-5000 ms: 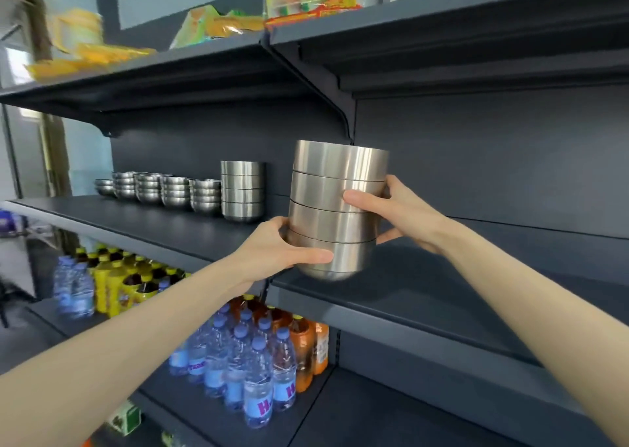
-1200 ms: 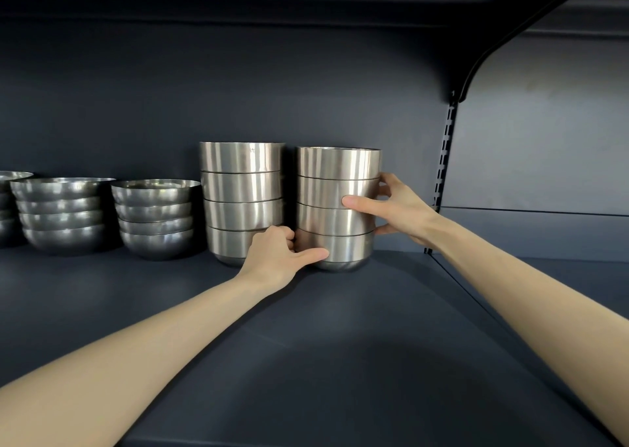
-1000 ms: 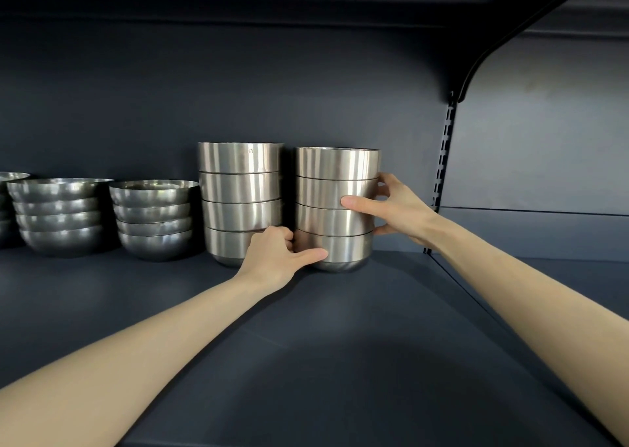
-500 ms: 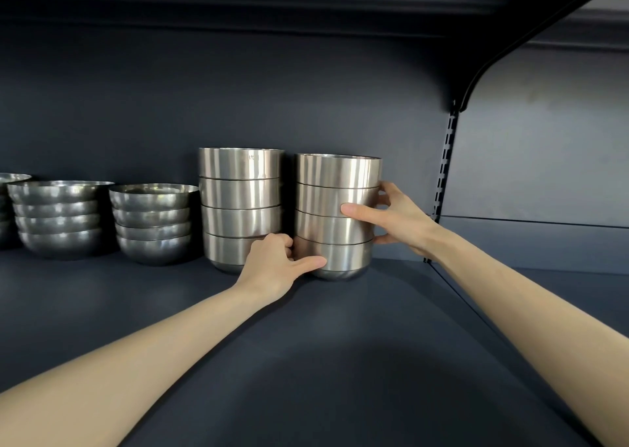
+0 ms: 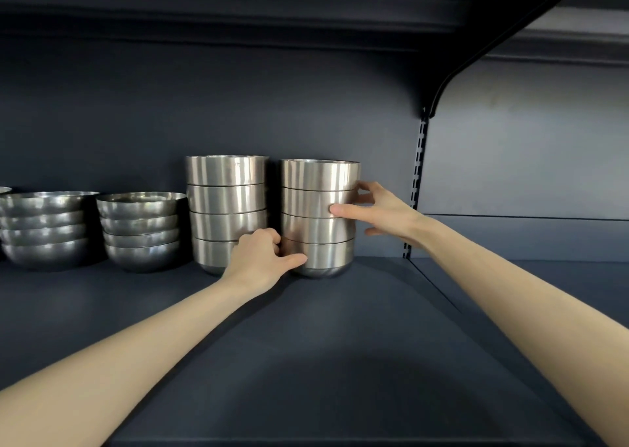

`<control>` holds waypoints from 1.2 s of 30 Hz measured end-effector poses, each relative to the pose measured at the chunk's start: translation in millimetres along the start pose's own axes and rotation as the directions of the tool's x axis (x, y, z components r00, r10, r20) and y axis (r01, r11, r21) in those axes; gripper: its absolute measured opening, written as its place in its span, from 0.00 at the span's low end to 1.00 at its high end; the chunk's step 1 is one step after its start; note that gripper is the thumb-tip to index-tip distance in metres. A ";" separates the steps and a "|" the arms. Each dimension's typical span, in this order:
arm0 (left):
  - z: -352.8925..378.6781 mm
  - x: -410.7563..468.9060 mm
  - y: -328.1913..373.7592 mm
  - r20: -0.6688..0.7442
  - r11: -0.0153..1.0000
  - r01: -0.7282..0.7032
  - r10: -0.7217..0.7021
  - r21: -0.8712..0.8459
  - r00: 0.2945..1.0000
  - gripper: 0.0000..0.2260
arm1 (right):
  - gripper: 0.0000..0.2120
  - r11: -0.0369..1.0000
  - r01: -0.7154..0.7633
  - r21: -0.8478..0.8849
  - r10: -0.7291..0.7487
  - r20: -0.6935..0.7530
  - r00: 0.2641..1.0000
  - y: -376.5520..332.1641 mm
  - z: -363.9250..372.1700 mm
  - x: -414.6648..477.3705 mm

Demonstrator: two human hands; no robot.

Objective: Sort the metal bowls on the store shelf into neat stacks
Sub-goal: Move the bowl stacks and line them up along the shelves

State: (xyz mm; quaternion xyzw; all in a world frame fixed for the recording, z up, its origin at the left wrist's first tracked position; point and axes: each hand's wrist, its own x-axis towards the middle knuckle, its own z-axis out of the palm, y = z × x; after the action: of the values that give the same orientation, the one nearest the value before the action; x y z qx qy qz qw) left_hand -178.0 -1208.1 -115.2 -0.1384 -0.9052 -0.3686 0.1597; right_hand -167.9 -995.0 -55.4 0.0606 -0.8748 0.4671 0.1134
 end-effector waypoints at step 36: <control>302.3 -207.9 575.0 0.675 0.562 -0.827 0.615 -0.013 0.407 0.24 | 0.29 0.399 -0.559 -0.727 0.433 -0.388 0.814 185.0 -509.7 -496.5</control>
State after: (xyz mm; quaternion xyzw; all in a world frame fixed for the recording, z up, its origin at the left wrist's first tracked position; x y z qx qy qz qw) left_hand 166.5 -623.9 -43.0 -0.6036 -0.7959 -0.0397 0.0232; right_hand 345.3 -468.4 -56.5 -0.2938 -0.9545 0.0244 0.0435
